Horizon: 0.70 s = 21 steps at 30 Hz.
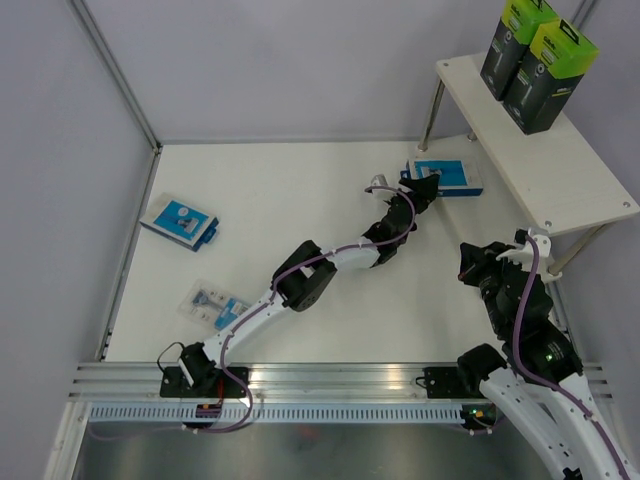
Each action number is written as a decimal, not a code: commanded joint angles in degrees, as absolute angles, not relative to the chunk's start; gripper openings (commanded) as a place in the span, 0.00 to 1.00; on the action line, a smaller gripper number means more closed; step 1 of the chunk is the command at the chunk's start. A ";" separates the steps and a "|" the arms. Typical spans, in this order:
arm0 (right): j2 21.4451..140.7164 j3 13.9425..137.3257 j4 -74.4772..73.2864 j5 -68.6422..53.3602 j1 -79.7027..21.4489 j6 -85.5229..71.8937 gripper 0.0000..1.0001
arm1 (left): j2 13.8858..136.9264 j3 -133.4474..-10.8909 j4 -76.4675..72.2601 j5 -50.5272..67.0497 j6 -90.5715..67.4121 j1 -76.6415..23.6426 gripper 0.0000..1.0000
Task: Place and organize the shaving razors onto the shelf
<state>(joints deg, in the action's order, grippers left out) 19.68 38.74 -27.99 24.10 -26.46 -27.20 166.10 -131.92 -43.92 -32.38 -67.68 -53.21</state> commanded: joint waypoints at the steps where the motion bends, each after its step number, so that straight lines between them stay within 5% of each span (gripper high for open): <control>1: 19.51 39.82 -28.04 25.49 -26.46 -27.16 0.02 | 162.68 -135.78 -41.57 -28.83 -68.38 -53.35 0.80; 7: 19.60 39.11 -27.86 25.49 -26.46 -27.42 0.02 | 164.87 -138.51 -40.52 -29.44 -67.68 -53.79 0.76; 13: 20.04 38.67 -26.90 26.19 -26.46 -27.16 0.03 | 168.48 -143.87 -39.12 -30.15 -69.43 -53.79 0.62; 21: 21.09 38.76 -26.10 26.28 -26.46 -26.46 0.03 | 168.05 -143.88 -37.97 -29.01 -69.44 -53.79 0.78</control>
